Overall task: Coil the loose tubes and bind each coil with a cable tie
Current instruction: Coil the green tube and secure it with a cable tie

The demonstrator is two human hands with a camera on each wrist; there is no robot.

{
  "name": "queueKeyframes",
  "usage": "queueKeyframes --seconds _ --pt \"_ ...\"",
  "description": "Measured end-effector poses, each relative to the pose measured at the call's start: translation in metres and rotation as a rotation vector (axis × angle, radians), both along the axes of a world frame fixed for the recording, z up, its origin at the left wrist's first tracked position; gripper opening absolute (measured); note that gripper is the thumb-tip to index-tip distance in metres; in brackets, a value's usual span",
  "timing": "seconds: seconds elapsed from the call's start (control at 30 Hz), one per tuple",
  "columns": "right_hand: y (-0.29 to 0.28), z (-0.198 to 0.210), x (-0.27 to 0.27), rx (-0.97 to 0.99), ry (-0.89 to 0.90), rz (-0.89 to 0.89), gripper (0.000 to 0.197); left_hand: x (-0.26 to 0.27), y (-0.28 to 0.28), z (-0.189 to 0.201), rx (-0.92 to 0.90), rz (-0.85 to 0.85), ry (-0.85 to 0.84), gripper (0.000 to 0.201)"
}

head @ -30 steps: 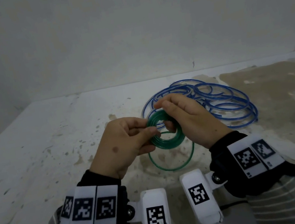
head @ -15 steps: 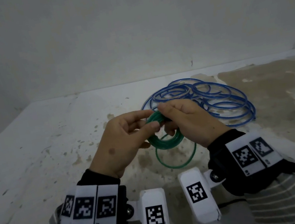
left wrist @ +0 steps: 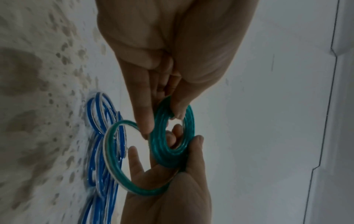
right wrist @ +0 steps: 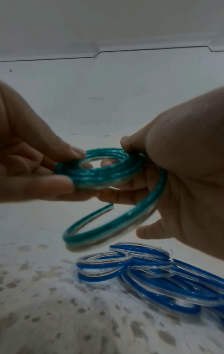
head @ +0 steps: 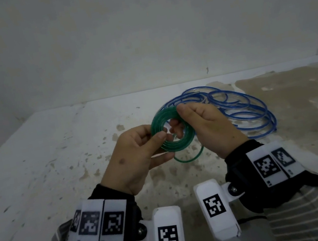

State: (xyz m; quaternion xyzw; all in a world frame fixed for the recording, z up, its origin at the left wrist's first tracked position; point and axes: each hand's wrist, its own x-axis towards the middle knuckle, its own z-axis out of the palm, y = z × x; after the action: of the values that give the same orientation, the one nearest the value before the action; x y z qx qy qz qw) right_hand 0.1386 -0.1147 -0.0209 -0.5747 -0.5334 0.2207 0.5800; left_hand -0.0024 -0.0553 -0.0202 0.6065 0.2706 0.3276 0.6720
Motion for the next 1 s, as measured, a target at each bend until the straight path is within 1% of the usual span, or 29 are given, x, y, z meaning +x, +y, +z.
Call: queueKeyframes --seconds 0.07,0.13,0.2,0.27,0.33,0.47,0.53,0.63,0.67,0.7,0.77,0.8,0.83,0.9,0.93,1.0 --pt "0.000 0.000 0.000 -0.048 -0.015 0.005 0.037 0.000 0.001 -0.002 0.092 -0.014 0.067 0.015" --pt "0.000 -0.001 0.000 -0.092 -0.025 0.045 0.037 -0.001 0.002 -0.003 0.198 -0.001 0.101 0.027" --pt "0.000 -0.002 -0.001 -0.118 -0.063 0.069 0.038 -0.002 0.002 -0.002 0.225 -0.013 0.106 0.030" --pt "-0.001 -0.003 -0.002 -0.122 -0.071 0.074 0.035 -0.003 0.000 0.000 0.230 -0.028 0.117 0.021" --pt "-0.001 -0.002 -0.001 -0.104 -0.008 0.061 0.030 -0.004 0.000 0.000 0.219 0.002 0.102 0.011" --pt "0.001 -0.001 0.001 -0.034 0.116 0.006 0.033 -0.002 0.005 0.001 0.113 0.129 -0.009 0.007" --pt "0.001 -0.001 0.000 -0.017 0.167 0.026 0.036 -0.001 0.004 0.001 0.091 0.131 -0.032 0.007" --pt "0.002 -0.002 -0.003 -0.019 0.201 0.044 0.036 -0.002 0.003 0.000 0.118 0.117 0.005 0.007" --pt "0.002 -0.002 -0.003 -0.024 0.197 0.043 0.036 -0.003 0.005 -0.002 0.183 0.130 0.043 0.012" --pt "0.001 -0.001 -0.003 -0.032 0.176 0.036 0.035 -0.005 0.008 -0.004 0.285 0.146 0.100 0.022" --pt "0.000 0.000 -0.003 -0.059 0.110 0.023 0.034 -0.007 0.010 -0.004 0.456 0.158 0.207 0.036" --pt "0.000 0.000 -0.003 -0.078 0.078 0.025 0.034 -0.008 0.010 -0.003 0.480 0.128 0.211 0.041" --pt "-0.001 0.000 -0.003 -0.098 0.045 0.034 0.034 -0.008 0.010 -0.002 0.450 0.079 0.189 0.043" --pt "-0.002 0.000 -0.004 -0.121 -0.017 0.049 0.035 -0.008 0.007 0.000 0.361 0.008 0.149 0.032" --pt "-0.002 0.000 -0.005 -0.116 -0.025 0.052 0.034 -0.008 0.005 0.001 0.351 0.011 0.147 0.026" --pt "-0.001 0.000 -0.004 -0.081 -0.009 0.050 0.035 -0.007 0.006 0.000 0.338 0.071 0.124 0.019"
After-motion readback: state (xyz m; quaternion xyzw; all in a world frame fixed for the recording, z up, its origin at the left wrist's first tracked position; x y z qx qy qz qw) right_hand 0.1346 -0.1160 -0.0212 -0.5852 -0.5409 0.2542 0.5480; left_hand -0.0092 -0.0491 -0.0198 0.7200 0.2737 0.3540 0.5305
